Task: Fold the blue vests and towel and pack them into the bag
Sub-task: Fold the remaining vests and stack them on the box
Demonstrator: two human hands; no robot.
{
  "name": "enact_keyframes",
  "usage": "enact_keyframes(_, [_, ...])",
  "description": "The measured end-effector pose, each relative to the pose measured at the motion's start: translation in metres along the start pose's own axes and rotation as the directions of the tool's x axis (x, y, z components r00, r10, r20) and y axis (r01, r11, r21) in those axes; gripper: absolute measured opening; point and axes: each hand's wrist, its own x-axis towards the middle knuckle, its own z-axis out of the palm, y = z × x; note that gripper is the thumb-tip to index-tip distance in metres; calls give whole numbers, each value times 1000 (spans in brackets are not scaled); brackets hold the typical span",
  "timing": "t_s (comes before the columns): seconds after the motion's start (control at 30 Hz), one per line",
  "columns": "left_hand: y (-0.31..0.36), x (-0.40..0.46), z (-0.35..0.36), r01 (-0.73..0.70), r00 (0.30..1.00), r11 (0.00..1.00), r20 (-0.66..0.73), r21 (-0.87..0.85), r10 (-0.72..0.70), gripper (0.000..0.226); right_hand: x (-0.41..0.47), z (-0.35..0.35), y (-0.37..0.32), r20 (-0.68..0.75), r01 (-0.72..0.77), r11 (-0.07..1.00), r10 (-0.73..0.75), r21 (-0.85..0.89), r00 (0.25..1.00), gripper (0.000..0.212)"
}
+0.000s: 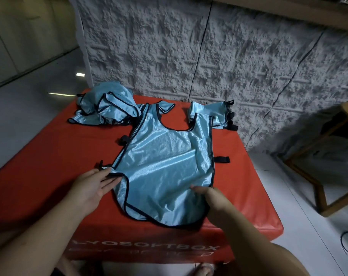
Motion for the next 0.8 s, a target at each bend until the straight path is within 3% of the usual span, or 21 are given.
enact_keyframes(0.17, [3, 5, -5, 43, 999, 997, 34, -66, -40, 22, -8, -5, -11, 116, 41, 994, -52, 99, 992, 40])
enact_keyframes(0.27, [6, 8, -7, 61, 998, 987, -1, -146, -62, 13, -14, -19, -21, 168, 26, 994, -43, 103, 985, 46])
enact_keyframes(0.47, [12, 10, -16, 55, 994, 977, -81, -208, -73, 6, -28, -38, -32, 92, 14, 1000, -14, 2, 996, 34])
enact_keyframes(0.67, [14, 6, -20, 51, 988, 977, -134, -208, -80, 7, -26, -57, -22, -94, -158, 987, 156, -10, 983, 29])
enact_keyframes(0.8, [13, -2, -20, 57, 990, 983, -120, -177, -79, 10, -35, -63, -19, -130, -231, 971, 222, -54, 966, 35])
